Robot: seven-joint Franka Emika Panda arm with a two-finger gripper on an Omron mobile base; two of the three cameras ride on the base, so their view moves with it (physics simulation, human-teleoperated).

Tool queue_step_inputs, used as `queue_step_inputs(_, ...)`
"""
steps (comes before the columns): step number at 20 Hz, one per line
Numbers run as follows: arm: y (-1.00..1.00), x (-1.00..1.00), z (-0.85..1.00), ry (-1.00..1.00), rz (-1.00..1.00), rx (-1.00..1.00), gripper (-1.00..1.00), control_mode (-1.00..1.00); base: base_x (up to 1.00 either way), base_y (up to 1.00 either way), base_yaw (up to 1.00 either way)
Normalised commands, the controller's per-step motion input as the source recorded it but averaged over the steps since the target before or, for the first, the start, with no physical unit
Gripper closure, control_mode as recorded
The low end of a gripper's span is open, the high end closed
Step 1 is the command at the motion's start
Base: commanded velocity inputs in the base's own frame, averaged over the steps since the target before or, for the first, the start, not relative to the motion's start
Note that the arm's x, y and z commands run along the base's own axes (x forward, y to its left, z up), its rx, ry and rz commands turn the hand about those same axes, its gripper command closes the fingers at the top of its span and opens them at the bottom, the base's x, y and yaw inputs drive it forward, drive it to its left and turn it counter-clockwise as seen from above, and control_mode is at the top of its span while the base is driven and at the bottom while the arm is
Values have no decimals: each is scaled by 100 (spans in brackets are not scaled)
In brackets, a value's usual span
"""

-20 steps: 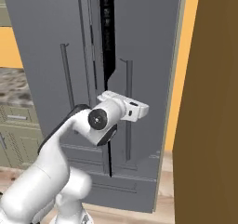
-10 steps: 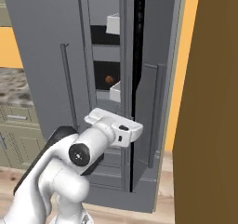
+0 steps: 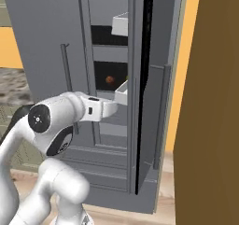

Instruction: Open the fridge, remove the pear, lime, and steak, and place them on any counter.

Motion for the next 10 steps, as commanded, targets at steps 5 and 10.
queue_step_inputs(5, 17, 100, 26, 47, -2, -7, -100, -100, 0, 0, 0)
queue_step_inputs(10, 3, 100, 2, 54, -1, -8, -100, -100, 0, 0, 0)
